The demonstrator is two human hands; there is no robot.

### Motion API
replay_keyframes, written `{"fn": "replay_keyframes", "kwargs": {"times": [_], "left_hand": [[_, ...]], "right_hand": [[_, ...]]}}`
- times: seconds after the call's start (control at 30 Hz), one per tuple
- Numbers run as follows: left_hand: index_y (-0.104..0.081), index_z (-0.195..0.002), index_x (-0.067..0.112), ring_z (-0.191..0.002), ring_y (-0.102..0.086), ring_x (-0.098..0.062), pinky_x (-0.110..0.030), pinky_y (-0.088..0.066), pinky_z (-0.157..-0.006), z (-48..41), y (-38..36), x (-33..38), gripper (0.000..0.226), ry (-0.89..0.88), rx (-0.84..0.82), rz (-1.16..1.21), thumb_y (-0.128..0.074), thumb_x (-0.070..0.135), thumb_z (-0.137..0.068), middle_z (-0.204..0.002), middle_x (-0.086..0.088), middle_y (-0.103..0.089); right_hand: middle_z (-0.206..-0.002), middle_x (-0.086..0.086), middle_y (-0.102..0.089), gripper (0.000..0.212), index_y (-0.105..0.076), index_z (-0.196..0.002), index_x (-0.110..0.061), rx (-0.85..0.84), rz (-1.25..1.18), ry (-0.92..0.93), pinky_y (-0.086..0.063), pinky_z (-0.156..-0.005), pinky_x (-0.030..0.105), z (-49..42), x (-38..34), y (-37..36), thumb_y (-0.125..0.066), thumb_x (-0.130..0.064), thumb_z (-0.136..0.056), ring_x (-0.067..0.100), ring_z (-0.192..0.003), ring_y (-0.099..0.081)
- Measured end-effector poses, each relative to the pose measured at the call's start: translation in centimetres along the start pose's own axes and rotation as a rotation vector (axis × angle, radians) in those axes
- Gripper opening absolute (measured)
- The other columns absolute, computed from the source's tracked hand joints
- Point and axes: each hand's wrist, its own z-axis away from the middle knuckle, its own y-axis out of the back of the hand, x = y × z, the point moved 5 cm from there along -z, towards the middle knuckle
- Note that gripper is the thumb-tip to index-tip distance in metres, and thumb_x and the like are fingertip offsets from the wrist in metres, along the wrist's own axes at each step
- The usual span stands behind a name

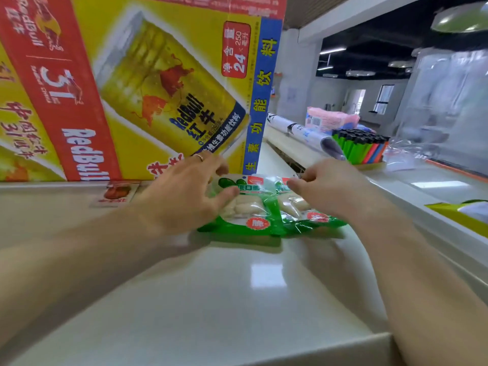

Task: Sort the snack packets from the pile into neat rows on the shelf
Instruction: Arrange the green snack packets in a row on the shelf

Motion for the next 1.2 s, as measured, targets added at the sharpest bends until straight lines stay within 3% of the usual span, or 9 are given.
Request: {"fn": "replay_keyframes", "kwargs": {"times": [0.1, 0.17, 0.27, 0.37, 0.57, 0.77, 0.93, 1.2], "left_hand": [[-0.043, -0.137, 0.044, -0.127, -0.041, 0.000, -0.032, -0.035, -0.109, 1.5, -0.3, 2.7, 0.060, -0.188, -0.163, -0.005, -0.035, 0.072, -0.085, -0.143, 0.027, -0.038], [-0.038, -0.143, 0.047, -0.138, -0.031, 0.000, -0.030, -0.029, -0.115, 1.8, -1.4, 3.6, 0.067, -0.203, -0.267, -0.049, -0.031, 0.073, -0.082, -0.156, 0.028, -0.024], [-0.028, -0.149, 0.047, -0.146, -0.021, -0.004, -0.032, -0.026, -0.118, 1.9, -2.9, 3.9, 0.070, -0.208, -0.344, -0.186, -0.021, 0.074, -0.085, -0.161, 0.024, -0.015], [-0.023, -0.150, 0.048, -0.147, -0.018, -0.004, -0.031, -0.024, -0.118, 1.6, -3.1, 3.6, 0.064, -0.151, -0.372, -0.223, -0.024, 0.073, -0.092, -0.161, 0.025, -0.013], [-0.024, -0.151, 0.047, -0.148, -0.018, -0.005, -0.035, -0.023, -0.119, 0.6, -3.3, 3.7, 0.064, -0.076, -0.407, -0.185, -0.029, 0.073, -0.092, -0.161, 0.025, -0.013], [-0.024, -0.151, 0.046, -0.148, -0.019, -0.008, -0.037, -0.023, -0.119, 0.4, -3.5, 3.5, 0.065, -0.058, -0.396, -0.215, -0.029, 0.072, -0.092, -0.161, 0.023, -0.015], [-0.026, -0.150, 0.048, -0.147, -0.020, -0.006, -0.039, -0.022, -0.120, 0.4, -3.4, 3.0, 0.064, -0.059, -0.416, -0.177, -0.031, 0.073, -0.091, -0.160, 0.026, -0.016], [-0.025, -0.152, 0.042, -0.147, -0.021, -0.009, -0.044, -0.024, -0.119, 0.2, -3.5, 3.1, 0.066, -0.063, -0.369, -0.179, -0.030, 0.072, -0.093, -0.162, 0.021, -0.017]], "right_hand": [[-0.114, -0.003, -0.065, 0.021, -0.067, -0.106, -0.031, -0.014, -0.034, 0.055, -0.045, -0.083, 0.027, 0.6, -0.6, 0.3, -0.059, -0.041, -0.090, 0.020, -0.103, -0.056], [-0.136, -0.009, -0.053, 0.039, -0.056, -0.129, -0.040, -0.190, 0.033, 0.090, -0.038, -0.091, 0.023, 1.3, -1.3, -0.7, -0.060, -0.043, -0.090, 0.017, -0.121, -0.049], [-0.157, -0.006, -0.032, 0.060, -0.032, -0.148, -0.043, -0.374, 0.131, 0.109, -0.029, -0.112, 0.031, 1.6, -1.6, -2.2, -0.054, -0.053, -0.092, 0.018, -0.142, -0.032], [-0.160, -0.004, -0.026, 0.061, -0.025, -0.151, -0.040, -0.412, 0.151, 0.110, -0.025, -0.115, 0.032, 1.5, -1.5, -2.6, -0.047, -0.051, -0.096, 0.019, -0.146, -0.027], [-0.152, 0.004, -0.040, 0.047, -0.039, -0.143, -0.026, -0.407, 0.196, 0.087, -0.033, -0.109, 0.037, 1.1, -1.5, -2.9, -0.038, -0.047, -0.101, 0.025, -0.137, -0.038], [-0.153, 0.007, -0.036, 0.046, -0.044, -0.139, -0.015, -0.441, 0.222, 0.115, -0.026, -0.112, 0.037, 0.8, -1.9, -3.2, -0.021, -0.040, -0.107, 0.025, -0.141, -0.031], [-0.154, 0.006, -0.036, 0.049, -0.042, -0.142, -0.015, -0.413, 0.182, 0.103, -0.025, -0.112, 0.036, 0.8, -2.0, -3.1, -0.021, -0.042, -0.107, 0.025, -0.141, -0.032], [-0.148, 0.013, -0.039, 0.042, -0.044, -0.138, -0.010, -0.318, 0.091, 0.053, -0.026, -0.111, 0.037, 1.5, -2.5, -2.3, -0.021, -0.028, -0.108, 0.027, -0.140, -0.030]]}}
